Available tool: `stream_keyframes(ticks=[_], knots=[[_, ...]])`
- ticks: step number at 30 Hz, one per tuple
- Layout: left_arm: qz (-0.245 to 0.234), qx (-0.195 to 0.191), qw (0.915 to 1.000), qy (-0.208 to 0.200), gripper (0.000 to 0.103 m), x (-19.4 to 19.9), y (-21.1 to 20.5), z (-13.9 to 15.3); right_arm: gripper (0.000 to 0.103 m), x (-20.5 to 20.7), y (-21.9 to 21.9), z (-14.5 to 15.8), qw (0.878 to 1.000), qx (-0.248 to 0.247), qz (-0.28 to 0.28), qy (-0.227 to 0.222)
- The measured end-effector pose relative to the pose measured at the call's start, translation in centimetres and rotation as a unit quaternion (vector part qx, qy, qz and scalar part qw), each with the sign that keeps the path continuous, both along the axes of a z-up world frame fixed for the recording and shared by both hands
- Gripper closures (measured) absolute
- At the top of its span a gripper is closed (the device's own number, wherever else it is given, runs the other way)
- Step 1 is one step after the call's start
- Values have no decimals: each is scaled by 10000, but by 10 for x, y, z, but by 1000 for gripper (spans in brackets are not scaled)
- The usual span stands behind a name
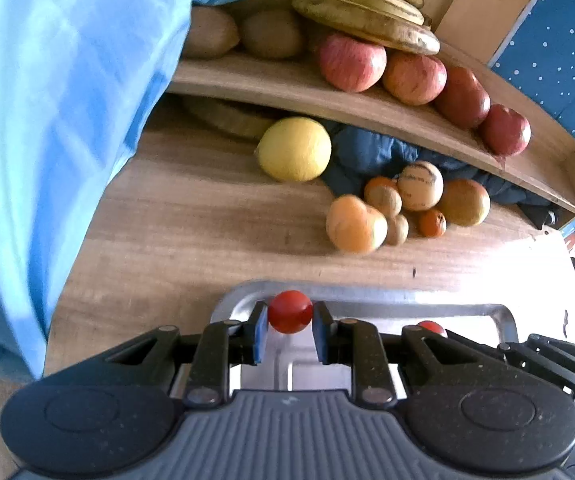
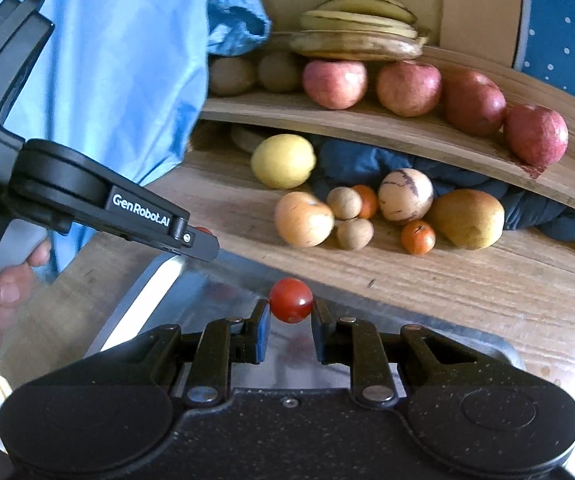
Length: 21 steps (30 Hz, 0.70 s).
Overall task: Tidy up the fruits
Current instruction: 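Carry both held cherry tomatoes back over the steel tray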
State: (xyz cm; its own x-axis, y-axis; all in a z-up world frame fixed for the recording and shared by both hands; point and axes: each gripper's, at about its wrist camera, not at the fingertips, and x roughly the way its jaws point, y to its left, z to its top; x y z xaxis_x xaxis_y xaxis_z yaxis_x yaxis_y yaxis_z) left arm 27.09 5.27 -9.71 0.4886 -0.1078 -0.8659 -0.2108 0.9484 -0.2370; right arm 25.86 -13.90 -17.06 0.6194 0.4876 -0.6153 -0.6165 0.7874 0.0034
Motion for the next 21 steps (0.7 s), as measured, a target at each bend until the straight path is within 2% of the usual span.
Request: stream_keyframes(ticks=[21], knots=[[390, 40, 9990, 214, 78, -79, -22, -5, 80, -61, -12, -21, 9958, -91, 886, 205]])
